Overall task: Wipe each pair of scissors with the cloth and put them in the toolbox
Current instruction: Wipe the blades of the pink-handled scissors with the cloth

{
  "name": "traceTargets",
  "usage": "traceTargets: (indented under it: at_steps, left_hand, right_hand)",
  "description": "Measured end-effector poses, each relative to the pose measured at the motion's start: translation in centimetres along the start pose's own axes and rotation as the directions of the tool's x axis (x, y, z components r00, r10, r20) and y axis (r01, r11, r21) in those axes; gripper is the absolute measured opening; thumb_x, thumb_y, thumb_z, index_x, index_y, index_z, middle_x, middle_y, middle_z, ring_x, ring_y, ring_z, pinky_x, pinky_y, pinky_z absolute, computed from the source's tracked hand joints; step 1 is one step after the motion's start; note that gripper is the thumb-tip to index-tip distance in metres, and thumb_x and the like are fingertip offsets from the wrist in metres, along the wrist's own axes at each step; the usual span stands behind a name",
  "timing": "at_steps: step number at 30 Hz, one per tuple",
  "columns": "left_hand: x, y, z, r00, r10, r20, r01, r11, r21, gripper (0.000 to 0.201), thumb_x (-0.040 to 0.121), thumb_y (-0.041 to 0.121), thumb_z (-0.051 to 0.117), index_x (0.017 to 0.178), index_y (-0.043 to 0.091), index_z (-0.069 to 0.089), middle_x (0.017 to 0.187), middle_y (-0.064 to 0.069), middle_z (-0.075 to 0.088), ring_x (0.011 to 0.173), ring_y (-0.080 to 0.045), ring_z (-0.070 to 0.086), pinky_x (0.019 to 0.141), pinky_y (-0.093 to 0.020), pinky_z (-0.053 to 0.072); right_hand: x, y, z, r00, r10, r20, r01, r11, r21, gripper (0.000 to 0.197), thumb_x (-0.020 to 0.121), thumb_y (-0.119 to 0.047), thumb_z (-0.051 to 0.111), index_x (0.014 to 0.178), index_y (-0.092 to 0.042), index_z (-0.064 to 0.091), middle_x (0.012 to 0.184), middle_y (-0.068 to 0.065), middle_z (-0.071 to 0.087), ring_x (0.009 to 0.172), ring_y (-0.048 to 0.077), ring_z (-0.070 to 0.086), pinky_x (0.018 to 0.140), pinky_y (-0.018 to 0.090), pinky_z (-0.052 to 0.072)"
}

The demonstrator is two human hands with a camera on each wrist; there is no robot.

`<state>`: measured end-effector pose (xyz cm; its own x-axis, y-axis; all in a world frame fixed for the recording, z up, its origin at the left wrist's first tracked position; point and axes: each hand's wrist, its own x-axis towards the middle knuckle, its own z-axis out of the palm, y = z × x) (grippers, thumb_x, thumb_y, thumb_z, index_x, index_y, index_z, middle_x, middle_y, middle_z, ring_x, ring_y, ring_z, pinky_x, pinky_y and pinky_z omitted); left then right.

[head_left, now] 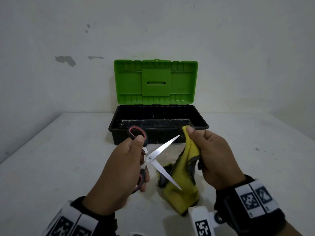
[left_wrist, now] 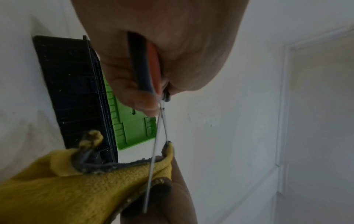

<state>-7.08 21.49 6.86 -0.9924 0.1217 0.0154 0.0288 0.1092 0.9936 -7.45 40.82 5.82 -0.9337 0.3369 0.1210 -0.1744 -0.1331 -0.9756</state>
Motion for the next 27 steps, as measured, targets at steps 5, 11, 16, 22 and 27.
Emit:
traceTargets:
  at_steps: [5, 11, 16, 22, 27]
  left_hand:
    - [0.2, -0.1, 0.3, 1.000, 0.013, -0.027, -0.012, 1.000, 0.022, 0.039, 0.102, 0.040, 0.037, 0.081, 0.009, 0.049, 0.055, -0.012, 0.050, 0.038, -0.021, 0.049, 0.038, -0.023, 0.040]
    - [-0.1, 0.2, 1.3, 0.988, 0.143, -0.053, -0.138, 0.986, 0.095, 0.038, 0.102, 0.038, 0.036, 0.077, 0.011, 0.048, 0.061, -0.027, 0.053, 0.038, -0.023, 0.048, 0.036, -0.024, 0.041]
    - [0.0, 0.3, 1.3, 0.974, 0.205, -0.091, -0.192, 0.972, 0.131, 0.037, 0.102, 0.038, 0.036, 0.078, 0.013, 0.051, 0.047, -0.005, 0.050, 0.040, -0.021, 0.050, 0.037, -0.025, 0.044]
    - [-0.2, 0.5, 1.4, 0.963, 0.261, -0.062, -0.248, 0.955, 0.160, 0.037, 0.100, 0.040, 0.036, 0.077, 0.014, 0.049, 0.047, -0.009, 0.050, 0.043, -0.040, 0.054, 0.036, -0.033, 0.046]
    - [-0.1, 0.2, 1.1, 0.984, 0.167, -0.057, -0.160, 0.981, 0.108, 0.037, 0.100, 0.043, 0.038, 0.075, 0.017, 0.049, 0.049, 0.005, 0.043, 0.042, -0.025, 0.054, 0.040, -0.030, 0.047]
  right_hand:
    - [-1.3, -0.7, 0.6, 0.982, -0.188, -0.004, 0.187, 0.976, -0.109, 0.028, 0.072, -0.033, 0.081, 0.076, -0.014, 0.060, 0.062, 0.023, 0.058, 0.052, 0.026, 0.052, 0.045, 0.028, 0.045]
    - [-2.8, 0.5, 2.9, 0.902, -0.412, 0.128, 0.414, 0.742, -0.527, 0.018, 0.077, -0.033, 0.082, 0.070, -0.021, 0.070, 0.064, -0.007, 0.070, 0.060, 0.010, 0.066, 0.056, 0.023, 0.056]
    - [-3.3, 1.2, 3.4, 0.875, -0.429, 0.223, 0.479, 0.705, -0.523, 0.019, 0.078, -0.037, 0.078, 0.070, -0.024, 0.066, 0.062, -0.009, 0.062, 0.060, 0.015, 0.061, 0.050, 0.021, 0.053]
    - [-3.0, 1.1, 3.2, 0.928, -0.327, 0.177, 0.371, 0.796, -0.478, 0.020, 0.084, -0.035, 0.074, 0.070, -0.022, 0.068, 0.065, -0.006, 0.067, 0.057, 0.012, 0.062, 0.051, 0.025, 0.054]
    - [-1.4, 0.3, 1.9, 0.936, -0.350, 0.048, 0.329, 0.816, -0.476, 0.019, 0.080, -0.032, 0.080, 0.070, -0.019, 0.069, 0.063, -0.002, 0.070, 0.056, 0.009, 0.064, 0.053, 0.021, 0.050]
